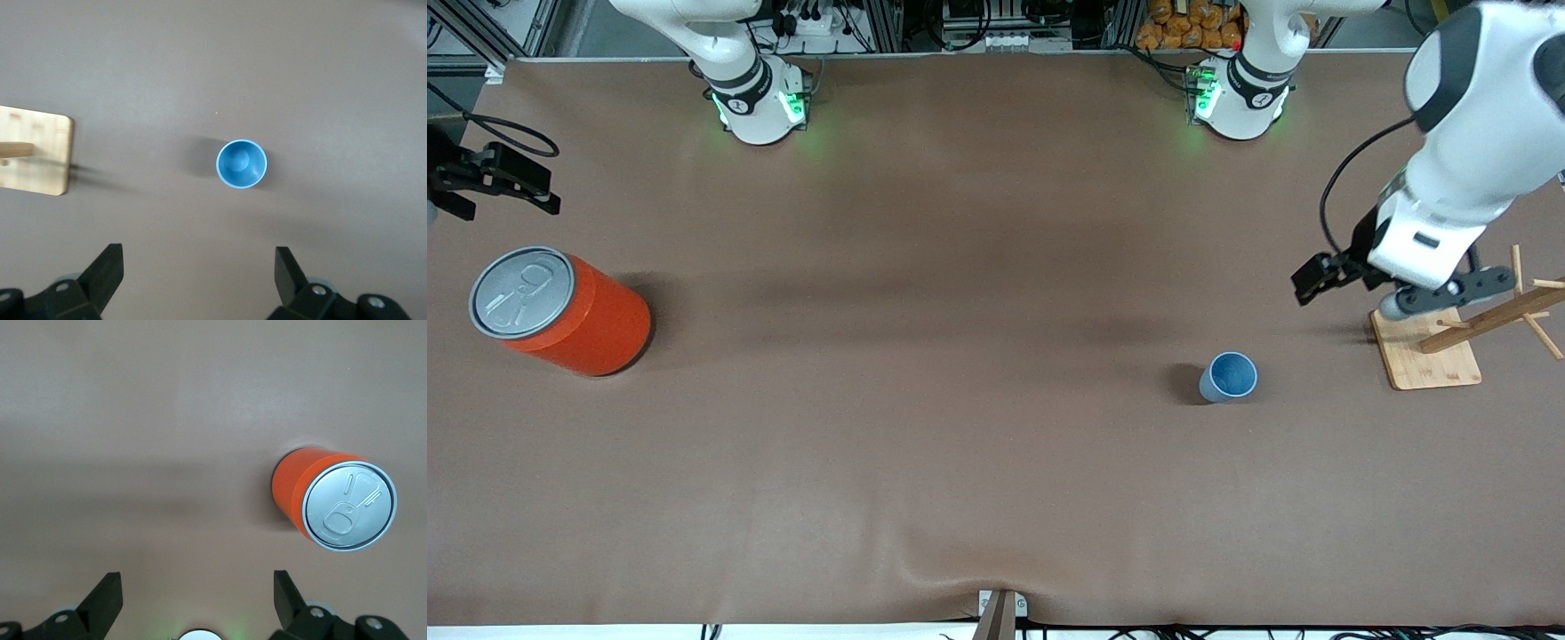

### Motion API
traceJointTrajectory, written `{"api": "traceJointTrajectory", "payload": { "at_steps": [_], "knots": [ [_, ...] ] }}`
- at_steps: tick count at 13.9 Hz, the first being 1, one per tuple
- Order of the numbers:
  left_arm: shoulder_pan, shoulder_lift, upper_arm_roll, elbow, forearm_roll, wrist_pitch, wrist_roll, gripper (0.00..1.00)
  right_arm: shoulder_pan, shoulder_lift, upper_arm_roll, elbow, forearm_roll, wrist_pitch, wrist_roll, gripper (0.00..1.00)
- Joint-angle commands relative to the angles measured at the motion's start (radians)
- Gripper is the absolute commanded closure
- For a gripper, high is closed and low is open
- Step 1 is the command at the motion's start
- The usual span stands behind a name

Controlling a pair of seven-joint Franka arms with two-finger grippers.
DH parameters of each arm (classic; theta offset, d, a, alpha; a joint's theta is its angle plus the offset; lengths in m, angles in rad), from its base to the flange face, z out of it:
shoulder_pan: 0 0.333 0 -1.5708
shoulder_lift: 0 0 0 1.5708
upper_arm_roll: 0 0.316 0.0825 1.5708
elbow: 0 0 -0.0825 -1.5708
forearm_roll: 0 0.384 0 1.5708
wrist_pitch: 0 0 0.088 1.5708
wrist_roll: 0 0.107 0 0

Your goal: Flip cup

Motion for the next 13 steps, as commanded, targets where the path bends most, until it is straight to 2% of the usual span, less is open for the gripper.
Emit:
{"api": "traceJointTrajectory", "payload": {
  "at_steps": [1, 8, 10, 13],
  "knots": [
    [0.023, -0.075, -0.006, -0.012, 0.012, -0.081, 0.065, 0.0, -0.002, 0.001, 0.0, 0.004, 0.006, 0.0, -0.001, 0.0],
    [0.032, -0.161, -0.006, 0.008, 0.014, -0.239, 0.191, 0.0, 0.01, 0.001, 0.0, 0.003, 0.004, 0.047, -0.003, 0.0],
    [0.032, -0.16, -0.007, 0.048, 0.012, -0.311, 0.243, 0.0, 0.009, 0.001, 0.0, 0.003, 0.004, 0.05, -0.001, 0.0],
    [0.024, -0.131, -0.004, 0.089, 0.011, -0.328, 0.279, 0.0, 0.009, -0.001, 0.001, -0.002, 0.004, 0.05, -0.003, 0.0]
  ]
}}
